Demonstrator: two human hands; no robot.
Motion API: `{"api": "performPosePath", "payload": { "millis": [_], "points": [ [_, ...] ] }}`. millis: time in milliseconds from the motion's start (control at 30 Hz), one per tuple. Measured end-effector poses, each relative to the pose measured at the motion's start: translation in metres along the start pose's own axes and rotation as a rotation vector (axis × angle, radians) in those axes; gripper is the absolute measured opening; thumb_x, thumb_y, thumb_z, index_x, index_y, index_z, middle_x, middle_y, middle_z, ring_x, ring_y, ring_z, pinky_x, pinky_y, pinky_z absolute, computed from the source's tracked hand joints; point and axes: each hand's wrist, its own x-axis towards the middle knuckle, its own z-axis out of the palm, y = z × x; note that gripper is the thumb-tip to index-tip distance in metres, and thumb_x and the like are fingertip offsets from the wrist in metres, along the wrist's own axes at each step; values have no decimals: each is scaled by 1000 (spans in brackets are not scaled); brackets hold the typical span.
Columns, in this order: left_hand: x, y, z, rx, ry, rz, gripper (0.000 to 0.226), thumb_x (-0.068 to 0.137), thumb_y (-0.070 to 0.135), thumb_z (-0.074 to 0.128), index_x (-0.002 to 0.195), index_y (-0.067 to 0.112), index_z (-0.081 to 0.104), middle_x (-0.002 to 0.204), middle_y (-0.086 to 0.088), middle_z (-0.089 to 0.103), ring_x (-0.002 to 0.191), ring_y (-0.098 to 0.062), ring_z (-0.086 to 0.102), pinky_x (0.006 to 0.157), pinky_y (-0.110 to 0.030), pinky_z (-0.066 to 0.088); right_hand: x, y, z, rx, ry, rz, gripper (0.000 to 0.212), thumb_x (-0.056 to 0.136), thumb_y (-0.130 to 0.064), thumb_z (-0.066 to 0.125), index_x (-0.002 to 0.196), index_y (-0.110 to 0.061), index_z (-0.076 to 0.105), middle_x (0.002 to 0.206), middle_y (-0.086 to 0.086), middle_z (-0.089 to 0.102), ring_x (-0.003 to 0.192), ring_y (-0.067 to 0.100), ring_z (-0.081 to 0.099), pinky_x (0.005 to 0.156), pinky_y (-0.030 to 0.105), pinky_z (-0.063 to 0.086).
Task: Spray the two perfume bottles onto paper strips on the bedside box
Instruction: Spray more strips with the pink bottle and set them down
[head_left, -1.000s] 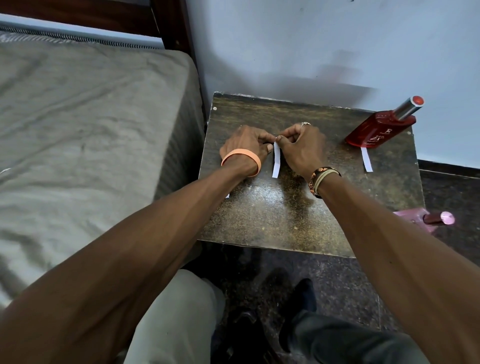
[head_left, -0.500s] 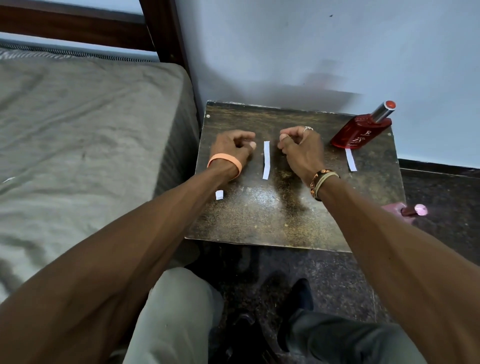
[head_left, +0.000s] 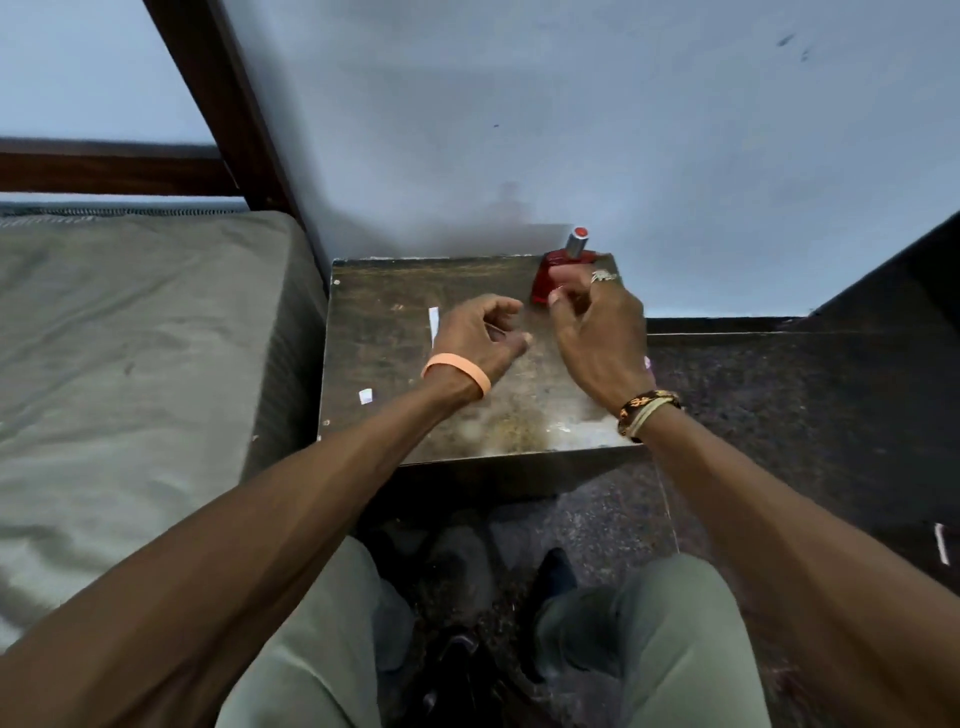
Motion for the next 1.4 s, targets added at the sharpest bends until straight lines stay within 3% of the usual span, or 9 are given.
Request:
{"api": "performPosePath", "payload": {
  "millis": [133,300,400,500,600,700,867,1067,1400],
  "points": [
    [-22,30,51,118,-179,23,64,63,30,86,120,16,61,109,-2,68,91,-12,61,80,-25,52,6,26,-66,-296,-66,-15,27,93,-25,56,117,-20,67,118,9,63,102,27,62,90,41,51],
    [-37,48,104,193,-205,-7,77,58,30,89,125,13,56,125,-8,60,112,-23,57,94,-37,49,-3,60,-105,-389,-484,58,48,89,-31,68,135,-20,57,141,12,49,120,28,54,100,38,44],
    [-35,51,125,217,-155,-57,81,58,29,89,129,13,53,129,-9,58,117,-26,55,98,-36,46,-12,72,-100,-444,-567,13,48,91,-26,66,137,-15,56,145,9,49,130,26,47,103,38,43],
    [-31,51,139,236,-104,-74,72,56,27,89,121,15,60,121,-9,65,112,-26,59,93,-32,45,-17,81,-89,-411,-576,26,40,92,-21,64,132,-17,60,136,9,55,122,29,55,99,41,48],
    [-28,48,148,221,-54,-69,34,63,25,82,95,22,70,96,-5,73,90,-25,67,73,-26,47,-18,89,-80,-453,-579,-7,24,95,-20,57,116,-15,67,115,10,62,102,30,63,84,37,51],
    [-23,43,152,256,-27,-78,15,74,22,70,89,23,73,87,-2,74,83,-24,68,66,-23,44,-18,97,-76,-500,-550,-63,24,96,-19,55,116,-18,67,114,7,62,101,29,63,83,37,52],
    [-19,41,154,260,-65,-18,18,72,18,73,89,24,73,84,1,74,79,-19,69,70,-29,54,-18,107,-72,-440,-503,-46,20,93,-17,61,113,-16,66,121,8,60,99,32,64,85,41,52],
    [-15,33,155,166,-26,-112,30,64,25,84,90,23,70,84,7,73,75,-11,67,70,-26,54,-21,115,-61,-517,-489,-51,15,95,-18,63,108,-12,63,111,9,61,96,29,65,81,37,54],
    [-3,23,153,33,-120,-146,38,55,12,88,91,19,76,84,2,75,74,-11,70,73,-30,58,-5,113,-64,-785,-607,-284,24,99,-20,54,120,-8,55,118,11,57,104,29,61,82,38,54]
  ]
}}
